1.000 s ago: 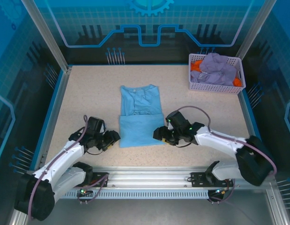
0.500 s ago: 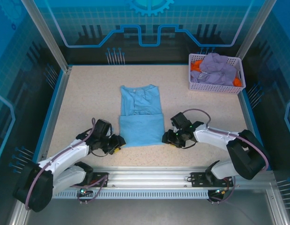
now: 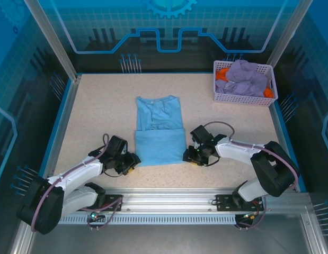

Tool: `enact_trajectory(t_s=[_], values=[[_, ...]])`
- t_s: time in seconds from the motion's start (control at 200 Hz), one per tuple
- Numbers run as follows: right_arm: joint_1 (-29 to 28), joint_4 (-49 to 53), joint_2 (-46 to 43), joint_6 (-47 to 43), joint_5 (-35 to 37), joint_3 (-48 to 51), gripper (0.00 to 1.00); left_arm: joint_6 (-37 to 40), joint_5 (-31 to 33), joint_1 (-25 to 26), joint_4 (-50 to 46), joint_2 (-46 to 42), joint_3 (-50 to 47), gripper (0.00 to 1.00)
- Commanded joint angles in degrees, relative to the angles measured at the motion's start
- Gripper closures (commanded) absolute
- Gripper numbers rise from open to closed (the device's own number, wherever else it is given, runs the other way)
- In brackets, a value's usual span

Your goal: Fold and stack the t-shirts

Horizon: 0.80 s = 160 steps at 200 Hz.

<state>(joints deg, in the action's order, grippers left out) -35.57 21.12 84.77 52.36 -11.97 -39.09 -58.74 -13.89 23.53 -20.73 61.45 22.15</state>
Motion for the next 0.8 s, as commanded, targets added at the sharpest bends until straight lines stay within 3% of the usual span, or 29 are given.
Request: enact_trajectory(t_s=[0.0,0.235,0.44,0.67,0.795], values=[[-1.31,-0.84,2.3,-0.72,-0.64,-1.37,0.67,-1.57,1.48,0.55,1.65,1.16,-0.98,0.58],[-1.65,0.67,3.12,-0.71,1.49,-2.43,0.85,-1.63,2.66,0.7,4.75,4.24,-0.66,0.67],[-2.11,1.79,3.47,-1.15,2.18,-3.61,0.92,-0.65,3.06,0.72,6.2,7.04,1.16,0.69],[-2.2,5.29,2.82,-2.31,5.27,-4.76,1.0,1.74,6.09,0.66,3.54,7.65,1.94,1.0],[-2.61,6.85,1.92,-3.12,6.08,-3.93,1.0,3.7,6.81,0.67,0.82,6.85,1.99,1.0]])
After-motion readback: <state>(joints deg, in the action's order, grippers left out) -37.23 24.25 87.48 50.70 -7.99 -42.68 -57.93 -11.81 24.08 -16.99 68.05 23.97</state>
